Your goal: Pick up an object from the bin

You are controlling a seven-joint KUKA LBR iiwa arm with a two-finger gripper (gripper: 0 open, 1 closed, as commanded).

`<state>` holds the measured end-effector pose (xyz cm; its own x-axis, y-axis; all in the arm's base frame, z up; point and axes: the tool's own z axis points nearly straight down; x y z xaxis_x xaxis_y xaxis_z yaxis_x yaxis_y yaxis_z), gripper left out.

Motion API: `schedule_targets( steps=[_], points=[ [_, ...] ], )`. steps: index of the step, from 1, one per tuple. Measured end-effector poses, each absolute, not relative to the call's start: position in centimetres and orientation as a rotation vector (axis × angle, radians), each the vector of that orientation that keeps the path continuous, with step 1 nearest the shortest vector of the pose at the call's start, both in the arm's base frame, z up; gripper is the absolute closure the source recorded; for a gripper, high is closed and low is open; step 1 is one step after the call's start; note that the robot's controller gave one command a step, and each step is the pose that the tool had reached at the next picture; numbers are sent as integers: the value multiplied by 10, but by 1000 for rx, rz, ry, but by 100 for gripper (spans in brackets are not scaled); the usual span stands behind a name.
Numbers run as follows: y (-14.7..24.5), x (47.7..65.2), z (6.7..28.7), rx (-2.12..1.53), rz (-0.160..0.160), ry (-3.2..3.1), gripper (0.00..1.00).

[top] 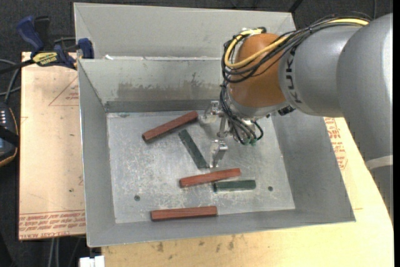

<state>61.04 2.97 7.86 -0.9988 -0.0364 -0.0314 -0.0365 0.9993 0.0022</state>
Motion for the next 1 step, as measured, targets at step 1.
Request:
schedule_targets(
  steps=[1],
  points=[
    [26,557,78,75,8,3105,0]
  ],
)
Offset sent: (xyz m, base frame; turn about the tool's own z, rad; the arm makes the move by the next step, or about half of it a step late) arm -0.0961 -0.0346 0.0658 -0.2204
